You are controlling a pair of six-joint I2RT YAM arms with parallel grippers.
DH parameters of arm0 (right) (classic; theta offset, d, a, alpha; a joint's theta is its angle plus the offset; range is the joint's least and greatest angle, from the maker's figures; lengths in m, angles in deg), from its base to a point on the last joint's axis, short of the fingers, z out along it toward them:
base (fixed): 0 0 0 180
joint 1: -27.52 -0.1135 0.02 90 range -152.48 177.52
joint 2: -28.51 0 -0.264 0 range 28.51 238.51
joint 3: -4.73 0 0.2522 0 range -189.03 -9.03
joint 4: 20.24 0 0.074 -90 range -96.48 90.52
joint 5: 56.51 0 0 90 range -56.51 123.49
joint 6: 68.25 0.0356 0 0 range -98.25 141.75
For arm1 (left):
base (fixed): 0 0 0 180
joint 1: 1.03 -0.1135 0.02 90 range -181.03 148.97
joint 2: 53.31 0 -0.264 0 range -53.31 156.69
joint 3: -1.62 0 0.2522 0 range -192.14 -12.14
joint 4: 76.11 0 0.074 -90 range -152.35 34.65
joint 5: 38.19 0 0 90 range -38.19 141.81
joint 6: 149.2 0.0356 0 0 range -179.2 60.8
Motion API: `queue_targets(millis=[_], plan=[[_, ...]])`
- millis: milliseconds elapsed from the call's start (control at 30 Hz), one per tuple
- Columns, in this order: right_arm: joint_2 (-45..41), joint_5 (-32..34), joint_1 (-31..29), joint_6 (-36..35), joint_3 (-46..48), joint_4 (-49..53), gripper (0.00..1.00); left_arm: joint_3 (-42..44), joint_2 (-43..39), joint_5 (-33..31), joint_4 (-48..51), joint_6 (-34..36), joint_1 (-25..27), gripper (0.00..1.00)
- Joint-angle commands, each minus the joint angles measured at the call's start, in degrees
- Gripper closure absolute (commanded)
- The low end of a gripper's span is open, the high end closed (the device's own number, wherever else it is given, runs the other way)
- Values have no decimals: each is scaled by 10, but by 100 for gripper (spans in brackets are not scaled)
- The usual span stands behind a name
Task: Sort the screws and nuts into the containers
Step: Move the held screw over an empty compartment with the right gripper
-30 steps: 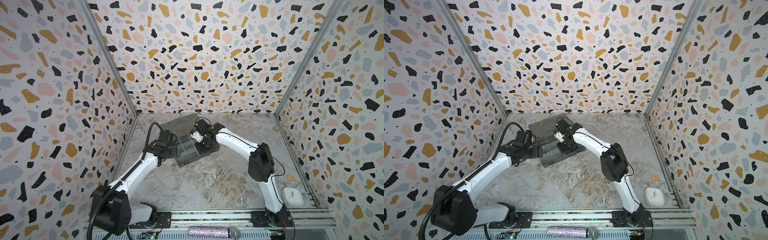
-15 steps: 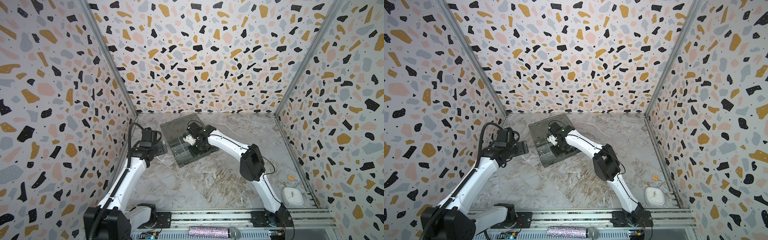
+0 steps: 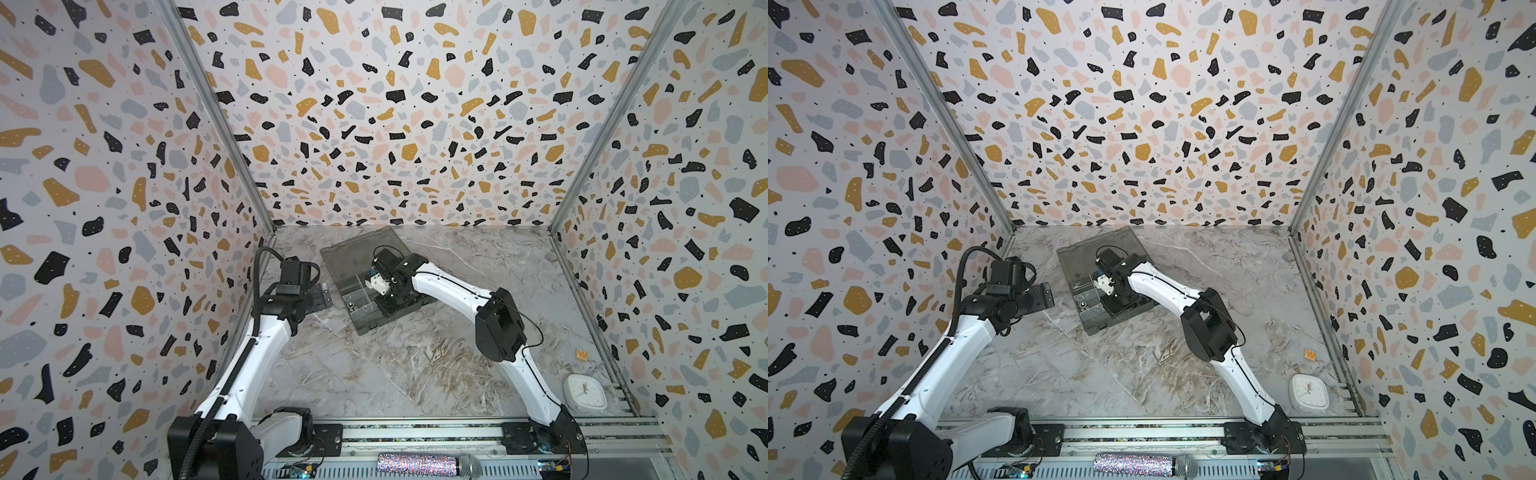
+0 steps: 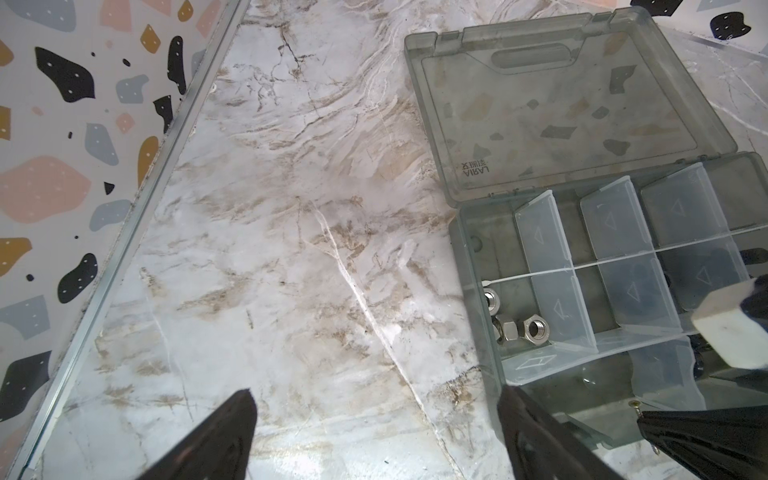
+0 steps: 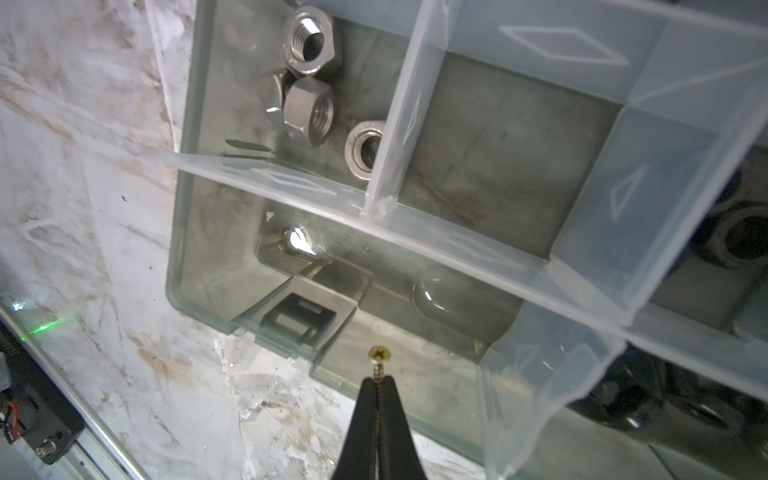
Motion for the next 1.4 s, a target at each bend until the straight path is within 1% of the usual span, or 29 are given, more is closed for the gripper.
queue_targets(millis=[0, 700, 1367], plan=[[13, -6, 6, -1, -26, 0, 99, 0, -8, -1, -2, 0, -6, 8], [16, -17, 28, 4, -72, 18, 97, -18, 23, 15, -18, 2, -9, 8], [40, -35, 36, 5, -65, 11, 96, -23, 44, 14, -20, 5, -9, 9]])
